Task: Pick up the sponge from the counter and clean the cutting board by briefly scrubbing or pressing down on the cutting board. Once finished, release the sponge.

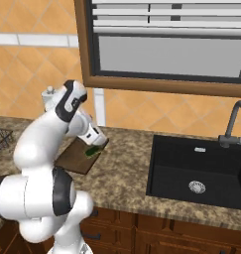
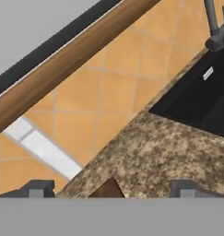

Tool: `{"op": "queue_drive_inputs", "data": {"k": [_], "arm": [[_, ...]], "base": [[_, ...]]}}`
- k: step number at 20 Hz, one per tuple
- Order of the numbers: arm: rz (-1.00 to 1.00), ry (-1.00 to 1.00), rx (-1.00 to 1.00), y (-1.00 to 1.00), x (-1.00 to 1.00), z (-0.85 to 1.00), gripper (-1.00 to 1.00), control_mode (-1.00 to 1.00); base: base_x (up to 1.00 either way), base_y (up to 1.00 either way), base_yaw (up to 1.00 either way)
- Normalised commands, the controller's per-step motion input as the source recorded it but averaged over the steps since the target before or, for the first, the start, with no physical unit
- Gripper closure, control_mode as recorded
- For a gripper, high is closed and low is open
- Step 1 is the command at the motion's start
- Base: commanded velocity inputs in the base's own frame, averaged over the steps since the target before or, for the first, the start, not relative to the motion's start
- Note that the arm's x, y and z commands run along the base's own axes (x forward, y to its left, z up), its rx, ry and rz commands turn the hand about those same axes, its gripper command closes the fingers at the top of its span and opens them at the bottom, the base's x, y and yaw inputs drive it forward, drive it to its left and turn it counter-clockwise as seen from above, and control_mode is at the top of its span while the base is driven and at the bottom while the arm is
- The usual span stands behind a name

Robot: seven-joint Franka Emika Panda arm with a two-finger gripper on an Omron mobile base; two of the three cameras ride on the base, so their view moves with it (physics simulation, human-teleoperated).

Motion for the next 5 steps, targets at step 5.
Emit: {"op": "queue_drive_inputs", "data": {"k": [5], "arm": [[0.04, -0.24, -0.22, -0.08, -0.42, 1.00, -1.00, -1.00]], "base": [[0.00, 0.00, 0.00]]}}
